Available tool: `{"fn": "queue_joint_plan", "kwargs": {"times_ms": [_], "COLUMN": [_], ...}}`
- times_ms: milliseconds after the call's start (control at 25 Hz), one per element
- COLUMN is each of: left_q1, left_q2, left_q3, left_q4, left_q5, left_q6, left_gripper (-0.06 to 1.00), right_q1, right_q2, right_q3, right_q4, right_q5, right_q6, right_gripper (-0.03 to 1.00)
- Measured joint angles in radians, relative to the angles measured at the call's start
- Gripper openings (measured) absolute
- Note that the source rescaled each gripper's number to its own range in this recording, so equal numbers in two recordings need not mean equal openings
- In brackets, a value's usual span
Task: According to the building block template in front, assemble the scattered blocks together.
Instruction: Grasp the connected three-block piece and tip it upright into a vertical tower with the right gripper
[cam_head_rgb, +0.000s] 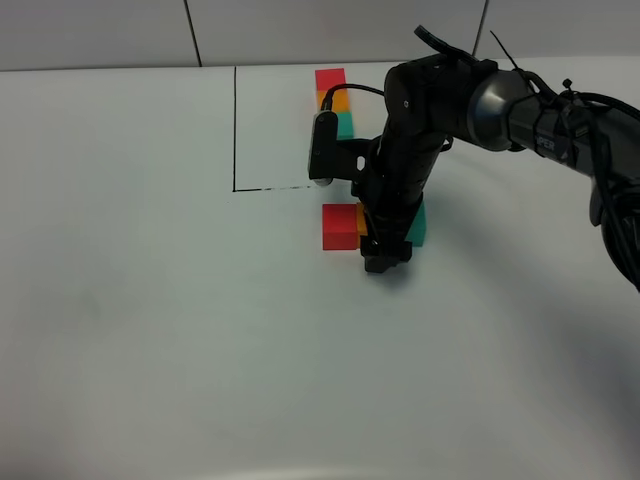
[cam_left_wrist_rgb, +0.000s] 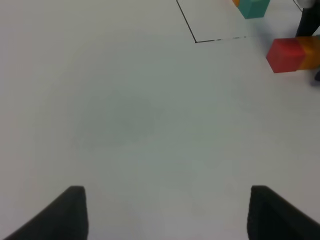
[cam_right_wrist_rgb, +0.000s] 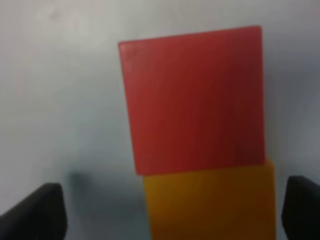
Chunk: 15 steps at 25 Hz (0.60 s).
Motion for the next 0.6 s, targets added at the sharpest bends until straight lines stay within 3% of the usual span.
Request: {"fn": "queue_joint_plan", "kwargs": {"times_ms": [120, 240, 400, 600], "left_q1": [0.000, 0.000, 0.000, 0.000], "left_q2": [0.000, 0.000, 0.000, 0.000], "left_q3": [0.000, 0.000, 0.000, 0.000], "left_q4": [0.000, 0.000, 0.000, 0.000], "left_q5": [0.000, 0.000, 0.000, 0.000], "left_q6": [0.000, 0.000, 0.000, 0.000], "left_gripper": [0.42, 0.42, 0.42, 0.42], "right_q1": [0.000, 0.000, 0.000, 0.000], "right_q2": [0.000, 0.000, 0.000, -0.012], "right_q3": [-0.001, -0.004, -0.006, -0.006], "right_q4": [-0.003, -0.013, -0.023, -0.031], "right_q5": [-0.027, -0.047, -0.032, 0.057], "right_q6": [-0.002, -0.002, 0.056, 0.338], "right_gripper": [0.47, 0.05, 0.01, 0.01]}}
